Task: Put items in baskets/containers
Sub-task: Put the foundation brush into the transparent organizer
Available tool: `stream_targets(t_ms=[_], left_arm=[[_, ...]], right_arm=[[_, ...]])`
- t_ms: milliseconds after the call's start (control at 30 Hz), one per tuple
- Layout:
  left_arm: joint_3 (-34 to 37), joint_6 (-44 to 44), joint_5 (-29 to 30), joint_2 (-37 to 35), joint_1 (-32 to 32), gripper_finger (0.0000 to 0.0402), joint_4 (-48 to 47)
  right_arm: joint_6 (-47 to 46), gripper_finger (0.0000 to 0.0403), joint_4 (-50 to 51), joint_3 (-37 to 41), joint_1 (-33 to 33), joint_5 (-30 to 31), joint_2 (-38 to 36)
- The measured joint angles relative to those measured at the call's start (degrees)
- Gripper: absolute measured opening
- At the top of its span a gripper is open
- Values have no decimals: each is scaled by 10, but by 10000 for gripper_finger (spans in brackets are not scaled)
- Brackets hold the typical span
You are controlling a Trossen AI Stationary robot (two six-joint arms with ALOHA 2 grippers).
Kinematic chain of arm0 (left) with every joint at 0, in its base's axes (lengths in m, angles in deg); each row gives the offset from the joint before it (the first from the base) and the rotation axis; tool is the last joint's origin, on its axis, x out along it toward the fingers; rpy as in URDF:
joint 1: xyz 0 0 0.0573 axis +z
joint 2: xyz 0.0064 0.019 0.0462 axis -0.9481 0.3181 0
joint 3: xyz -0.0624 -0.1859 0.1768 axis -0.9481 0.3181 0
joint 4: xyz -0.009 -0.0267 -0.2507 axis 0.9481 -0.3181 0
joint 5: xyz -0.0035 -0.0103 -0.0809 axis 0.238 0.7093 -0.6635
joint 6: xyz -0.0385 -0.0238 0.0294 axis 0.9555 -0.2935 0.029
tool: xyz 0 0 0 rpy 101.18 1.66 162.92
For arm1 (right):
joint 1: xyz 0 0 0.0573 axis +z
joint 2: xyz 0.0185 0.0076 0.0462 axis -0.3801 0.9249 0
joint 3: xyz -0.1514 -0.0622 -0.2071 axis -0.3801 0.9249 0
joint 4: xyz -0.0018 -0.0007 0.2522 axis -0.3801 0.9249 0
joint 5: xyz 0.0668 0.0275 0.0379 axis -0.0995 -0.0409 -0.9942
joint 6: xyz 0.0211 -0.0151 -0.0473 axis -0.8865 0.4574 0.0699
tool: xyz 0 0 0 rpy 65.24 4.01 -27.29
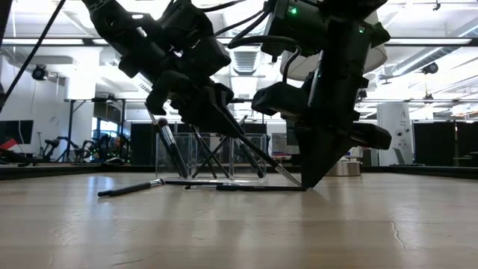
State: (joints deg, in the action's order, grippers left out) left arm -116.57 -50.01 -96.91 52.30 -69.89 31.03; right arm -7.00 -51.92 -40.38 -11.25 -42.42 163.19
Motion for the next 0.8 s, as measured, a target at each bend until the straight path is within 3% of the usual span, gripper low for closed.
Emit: stream_targets(t_ms=[200,400,800], left_arm=[[0,1,-7,0,0,11,-8],[0,6,-4,0,0,11,-23],[0,20,21,-26,0,9,-26]], right_arm=[[2,9,5,-9,0,4,1],[2,9,9,-16,0,10,1],[-6,9,64,-35,9,94,-48]])
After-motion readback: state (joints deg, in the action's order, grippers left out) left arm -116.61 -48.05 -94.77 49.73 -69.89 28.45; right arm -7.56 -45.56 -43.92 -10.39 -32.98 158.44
